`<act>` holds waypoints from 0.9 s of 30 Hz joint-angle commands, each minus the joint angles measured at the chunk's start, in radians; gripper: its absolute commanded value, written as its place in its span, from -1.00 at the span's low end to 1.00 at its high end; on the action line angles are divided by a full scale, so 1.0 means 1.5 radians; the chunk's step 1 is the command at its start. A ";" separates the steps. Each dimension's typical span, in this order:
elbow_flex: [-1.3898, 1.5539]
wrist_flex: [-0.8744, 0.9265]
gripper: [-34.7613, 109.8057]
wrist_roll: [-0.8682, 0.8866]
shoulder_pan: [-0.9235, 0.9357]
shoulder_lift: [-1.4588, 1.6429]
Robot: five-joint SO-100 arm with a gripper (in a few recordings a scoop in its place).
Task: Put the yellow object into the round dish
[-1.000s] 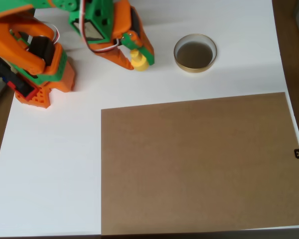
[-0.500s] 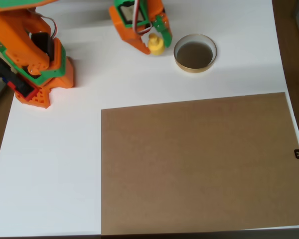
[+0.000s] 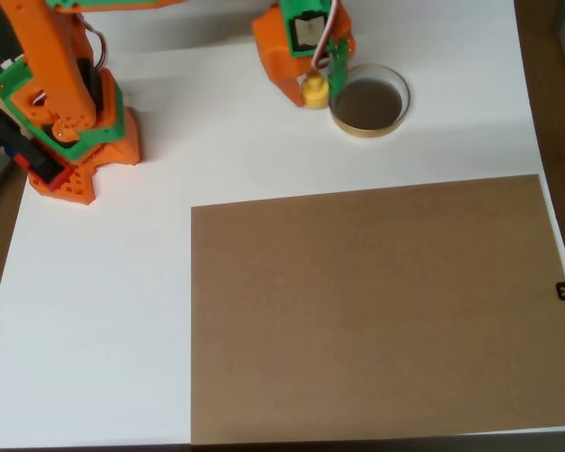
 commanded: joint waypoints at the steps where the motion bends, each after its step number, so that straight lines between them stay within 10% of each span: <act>1: -0.081 -0.001 -0.53 -0.009 -0.013 -0.014; 27: -0.367 0.048 -0.52 -0.016 -0.061 -0.266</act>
